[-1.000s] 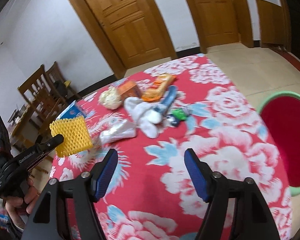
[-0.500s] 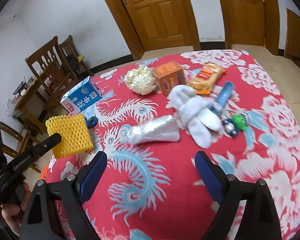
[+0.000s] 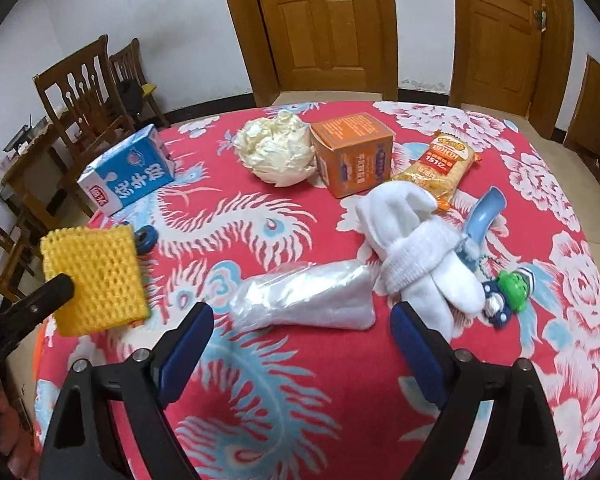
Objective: Collect trash
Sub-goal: 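Grasp the clear plastic bag with the right tool while the left tool holds the foam net, then carry the plastic bag and foam net over the red bucket and open both tools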
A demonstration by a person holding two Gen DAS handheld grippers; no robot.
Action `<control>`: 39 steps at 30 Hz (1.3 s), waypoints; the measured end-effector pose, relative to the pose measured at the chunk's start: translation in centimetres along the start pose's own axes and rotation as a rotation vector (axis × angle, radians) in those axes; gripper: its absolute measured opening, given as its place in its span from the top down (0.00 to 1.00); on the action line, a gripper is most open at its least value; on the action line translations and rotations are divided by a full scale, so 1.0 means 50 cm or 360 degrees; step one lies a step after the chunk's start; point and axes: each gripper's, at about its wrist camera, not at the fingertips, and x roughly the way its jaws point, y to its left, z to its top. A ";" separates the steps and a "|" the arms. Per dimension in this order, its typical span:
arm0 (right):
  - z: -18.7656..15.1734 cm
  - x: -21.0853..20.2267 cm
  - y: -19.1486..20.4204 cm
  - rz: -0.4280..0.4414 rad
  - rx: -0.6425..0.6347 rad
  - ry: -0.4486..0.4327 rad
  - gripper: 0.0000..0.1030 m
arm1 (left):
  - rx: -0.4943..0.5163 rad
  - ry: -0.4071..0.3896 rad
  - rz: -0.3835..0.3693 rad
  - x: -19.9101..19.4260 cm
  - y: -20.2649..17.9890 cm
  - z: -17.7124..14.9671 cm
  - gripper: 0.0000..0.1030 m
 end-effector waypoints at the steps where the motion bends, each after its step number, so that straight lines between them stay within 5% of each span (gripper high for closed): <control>1: 0.001 0.004 -0.002 0.0003 0.0006 0.0005 0.11 | 0.0001 0.0002 0.0001 0.000 -0.001 -0.001 0.90; 4: 0.002 0.007 0.000 0.0000 0.0000 -0.0010 0.11 | 0.0006 0.0001 0.0001 0.000 -0.003 -0.002 0.90; 6: 0.001 0.005 0.004 -0.0030 -0.0027 -0.0030 0.27 | 0.0010 0.0001 0.0000 -0.002 -0.005 -0.002 0.90; 9: -0.004 -0.001 0.007 -0.0003 -0.0046 -0.0010 0.29 | 0.0006 0.0003 -0.0008 -0.004 -0.009 -0.002 0.90; 21: -0.044 -0.098 -0.031 0.0123 0.0094 -0.0068 0.29 | 0.0094 -0.0016 -0.0073 -0.031 -0.060 0.001 0.90; 39: -0.103 -0.268 -0.206 -0.0036 0.0388 -0.0272 0.29 | 0.0338 0.0022 -0.0253 -0.052 -0.211 -0.012 0.90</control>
